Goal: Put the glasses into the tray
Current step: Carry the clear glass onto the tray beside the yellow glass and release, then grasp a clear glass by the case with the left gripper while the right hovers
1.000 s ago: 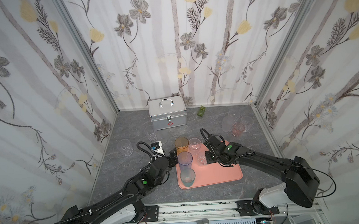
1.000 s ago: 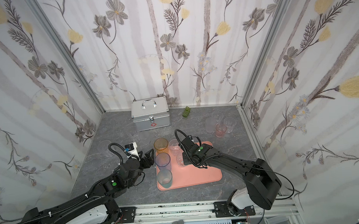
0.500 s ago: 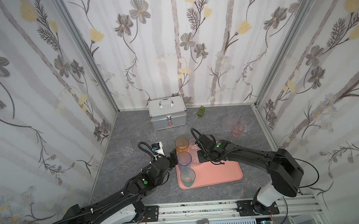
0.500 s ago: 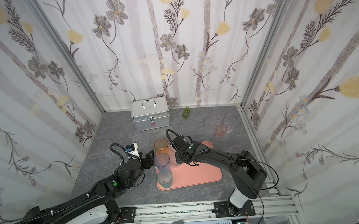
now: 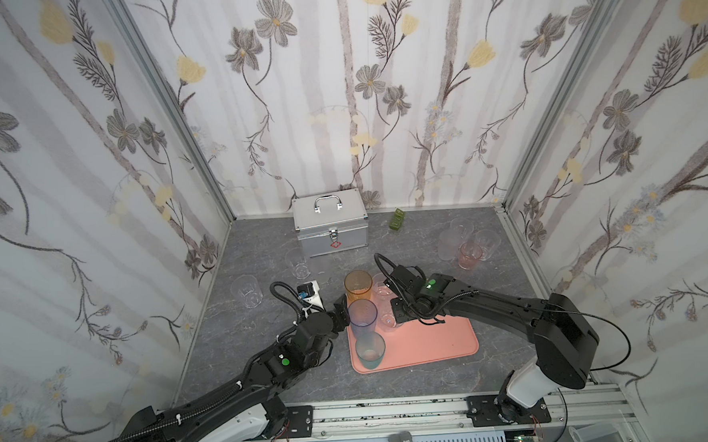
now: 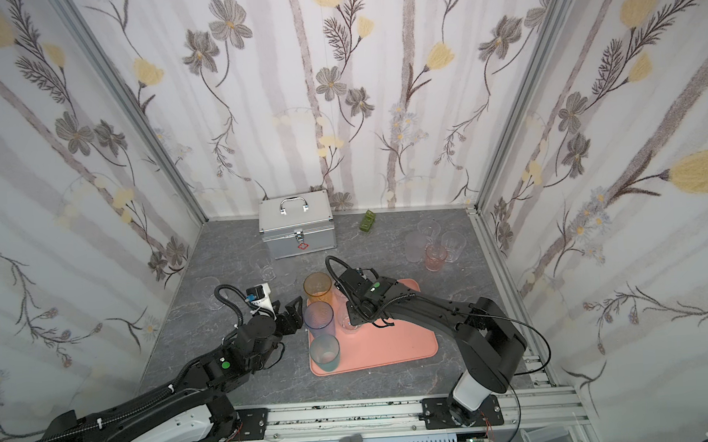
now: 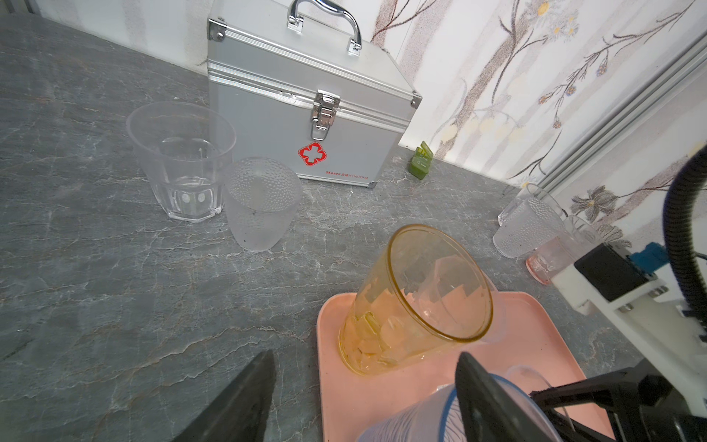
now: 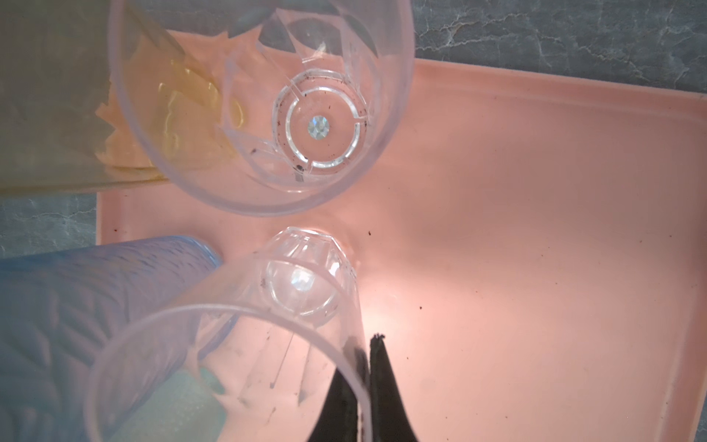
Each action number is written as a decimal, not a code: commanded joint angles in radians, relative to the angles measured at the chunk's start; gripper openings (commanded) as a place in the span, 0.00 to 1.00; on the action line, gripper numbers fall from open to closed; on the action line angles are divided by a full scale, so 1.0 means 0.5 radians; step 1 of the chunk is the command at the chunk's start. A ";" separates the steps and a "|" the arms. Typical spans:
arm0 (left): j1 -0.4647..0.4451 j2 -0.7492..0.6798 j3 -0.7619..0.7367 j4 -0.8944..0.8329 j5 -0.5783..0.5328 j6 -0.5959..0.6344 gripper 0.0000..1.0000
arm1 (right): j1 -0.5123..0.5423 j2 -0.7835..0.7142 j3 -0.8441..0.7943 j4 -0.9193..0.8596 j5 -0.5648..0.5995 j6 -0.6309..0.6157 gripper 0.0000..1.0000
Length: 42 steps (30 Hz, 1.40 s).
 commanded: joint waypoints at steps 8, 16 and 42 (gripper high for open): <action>-0.001 -0.100 -0.050 0.037 -0.028 -0.041 0.76 | 0.011 0.077 0.045 0.000 0.091 -0.008 0.14; -0.001 -0.146 -0.080 0.033 -0.043 -0.075 0.76 | 0.010 0.076 0.112 -0.079 0.233 -0.013 0.29; 1.062 0.163 0.510 -0.743 0.566 0.355 0.86 | -0.047 -0.409 0.052 0.238 0.134 0.125 0.46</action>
